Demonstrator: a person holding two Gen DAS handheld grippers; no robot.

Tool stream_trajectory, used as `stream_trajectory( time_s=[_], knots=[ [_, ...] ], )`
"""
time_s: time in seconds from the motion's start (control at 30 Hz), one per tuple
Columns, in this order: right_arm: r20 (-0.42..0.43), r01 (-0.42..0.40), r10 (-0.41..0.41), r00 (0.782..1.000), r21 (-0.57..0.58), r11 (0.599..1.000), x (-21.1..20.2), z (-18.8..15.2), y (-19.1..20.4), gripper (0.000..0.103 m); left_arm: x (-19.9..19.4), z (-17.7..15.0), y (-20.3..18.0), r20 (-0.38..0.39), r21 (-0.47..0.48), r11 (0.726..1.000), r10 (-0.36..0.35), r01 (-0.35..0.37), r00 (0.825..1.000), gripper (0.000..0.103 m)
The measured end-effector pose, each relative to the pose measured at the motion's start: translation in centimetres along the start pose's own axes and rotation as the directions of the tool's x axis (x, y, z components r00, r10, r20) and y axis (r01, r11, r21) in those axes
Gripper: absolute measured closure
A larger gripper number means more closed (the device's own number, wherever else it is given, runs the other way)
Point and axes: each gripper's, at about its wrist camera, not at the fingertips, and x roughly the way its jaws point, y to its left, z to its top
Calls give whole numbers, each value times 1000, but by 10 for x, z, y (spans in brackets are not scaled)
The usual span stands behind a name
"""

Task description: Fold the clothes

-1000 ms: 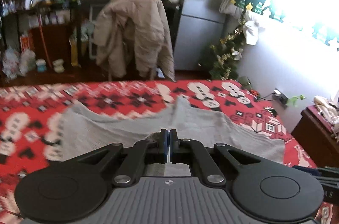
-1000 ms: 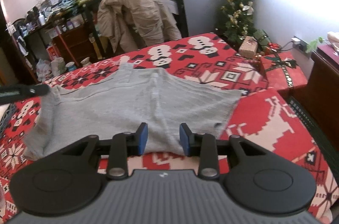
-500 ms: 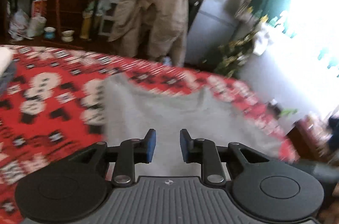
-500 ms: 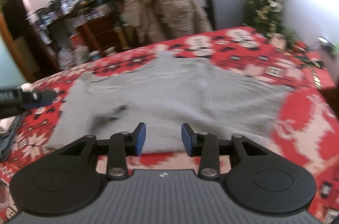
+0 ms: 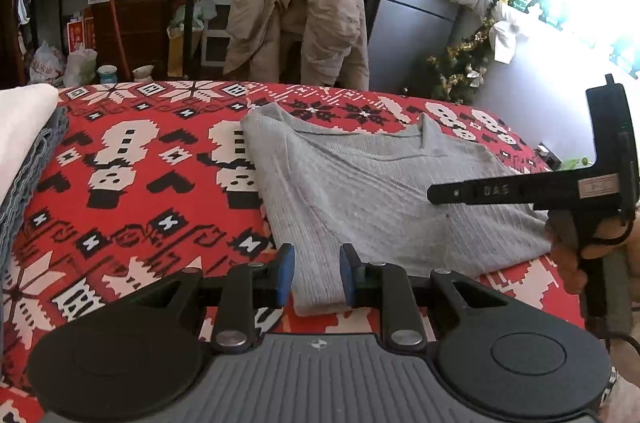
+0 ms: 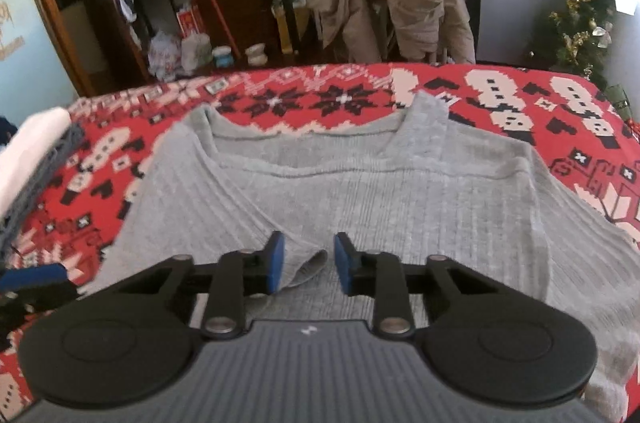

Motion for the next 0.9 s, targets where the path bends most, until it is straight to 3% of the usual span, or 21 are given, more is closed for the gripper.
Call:
stream_trajectory(
  time_s=[0.1,0.37,0.67,0.83,0.9],
  knots=[
    [3,5,-5,1000,-32,999,2,-4,2,101,5,-1,-3,0,34,999,10,-10,1000,80],
    [119,91,-83,989,-65,994,-19,18,3,102,23,-12,-2,-81,33,999,-6,9,997,80],
    [65,154,-150,987,-61,986,11,19,-9,102,21,-20,-7,-94,79,997,-4,11,996,80],
    [125,203,-194,973,-63,977,9,27,-4,102,19,-23,-11,-96,125,992,0,12,995,78],
    [102,219,-211,972,-82,972,18,28,-2,100,20,-24,-12,-95,141,990,11,2,995,78]
  ],
)
